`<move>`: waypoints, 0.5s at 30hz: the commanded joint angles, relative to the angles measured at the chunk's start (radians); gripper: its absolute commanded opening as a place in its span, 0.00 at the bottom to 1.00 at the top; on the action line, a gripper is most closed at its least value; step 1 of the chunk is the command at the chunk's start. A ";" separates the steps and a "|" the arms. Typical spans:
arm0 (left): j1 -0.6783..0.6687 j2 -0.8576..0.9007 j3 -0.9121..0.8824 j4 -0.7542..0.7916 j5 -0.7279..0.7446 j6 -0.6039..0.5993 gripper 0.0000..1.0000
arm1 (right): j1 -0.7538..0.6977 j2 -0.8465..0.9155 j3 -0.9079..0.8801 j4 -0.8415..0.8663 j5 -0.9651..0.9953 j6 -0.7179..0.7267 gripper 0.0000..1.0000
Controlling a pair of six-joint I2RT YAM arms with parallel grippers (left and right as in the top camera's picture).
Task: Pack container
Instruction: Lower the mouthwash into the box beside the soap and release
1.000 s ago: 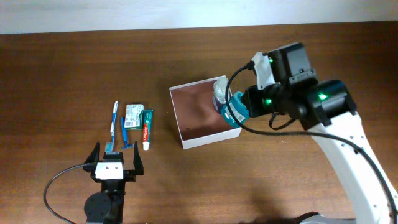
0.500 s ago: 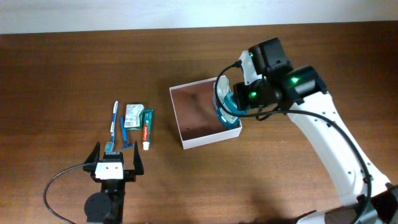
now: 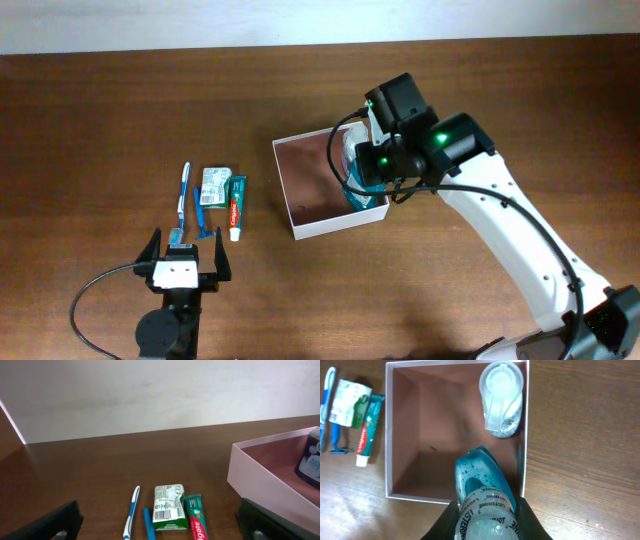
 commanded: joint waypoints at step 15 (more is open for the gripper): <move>0.006 -0.010 -0.008 0.002 0.011 0.013 0.99 | 0.041 0.052 0.008 0.010 0.139 0.017 0.20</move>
